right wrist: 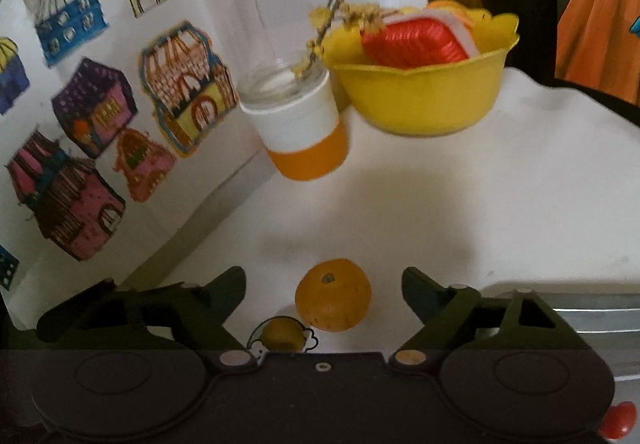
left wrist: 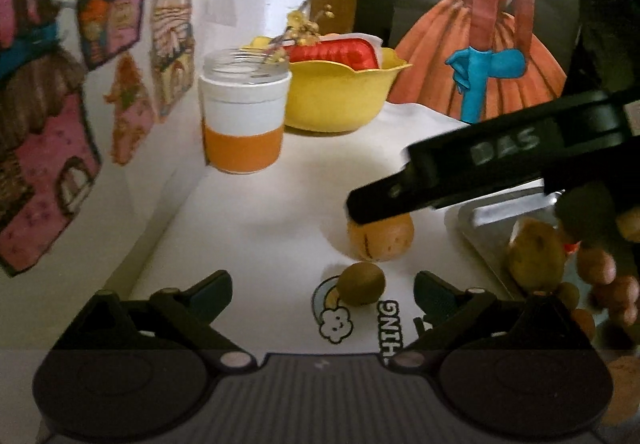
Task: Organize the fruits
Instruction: 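Move the right tool to the tangerine while the left tool approaches the small brown fruit, then grasp the tangerine with the right tool while the left tool grasps the small brown fruit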
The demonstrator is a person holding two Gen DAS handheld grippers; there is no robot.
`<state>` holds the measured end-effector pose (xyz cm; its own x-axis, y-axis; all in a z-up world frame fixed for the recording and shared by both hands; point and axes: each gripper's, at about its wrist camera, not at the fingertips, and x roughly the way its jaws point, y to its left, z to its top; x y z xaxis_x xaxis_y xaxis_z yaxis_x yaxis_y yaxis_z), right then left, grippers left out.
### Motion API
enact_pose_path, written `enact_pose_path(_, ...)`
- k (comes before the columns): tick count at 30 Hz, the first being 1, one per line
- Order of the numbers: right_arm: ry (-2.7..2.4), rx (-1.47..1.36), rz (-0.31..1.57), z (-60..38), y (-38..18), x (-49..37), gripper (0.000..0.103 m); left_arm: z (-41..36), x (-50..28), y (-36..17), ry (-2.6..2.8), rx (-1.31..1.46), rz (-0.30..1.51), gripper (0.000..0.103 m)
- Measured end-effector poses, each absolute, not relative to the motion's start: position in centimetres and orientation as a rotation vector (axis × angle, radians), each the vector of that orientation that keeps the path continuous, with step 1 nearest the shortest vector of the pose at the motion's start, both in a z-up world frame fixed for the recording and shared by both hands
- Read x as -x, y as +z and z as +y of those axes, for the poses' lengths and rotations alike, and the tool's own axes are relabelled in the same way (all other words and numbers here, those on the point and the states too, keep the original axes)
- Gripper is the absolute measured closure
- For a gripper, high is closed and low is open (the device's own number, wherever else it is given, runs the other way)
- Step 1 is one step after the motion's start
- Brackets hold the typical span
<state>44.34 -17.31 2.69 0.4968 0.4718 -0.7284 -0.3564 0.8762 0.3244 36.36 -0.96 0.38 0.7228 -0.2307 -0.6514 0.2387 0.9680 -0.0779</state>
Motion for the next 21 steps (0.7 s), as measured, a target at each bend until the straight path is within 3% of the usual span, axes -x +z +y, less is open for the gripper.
enact_pose_path(8,0.493,-0.146,0.951,-16.9,1.2,-45.1,0.034,-2.1,-37.0,0.0,-0.291,-0.014,0.725,0.023)
enact_pose_path(12,0.481,-0.144,0.961,-16.8,0.9,-45.5,0.045,-2.4,-37.4,-0.3,-0.293,-0.016,0.731,0.039)
enact_pose_path(21,0.489,-0.136,0.939,-16.7,0.4,-45.4,0.052,-2.9,-37.7,-0.9,-0.284,-0.023,0.724,0.067)
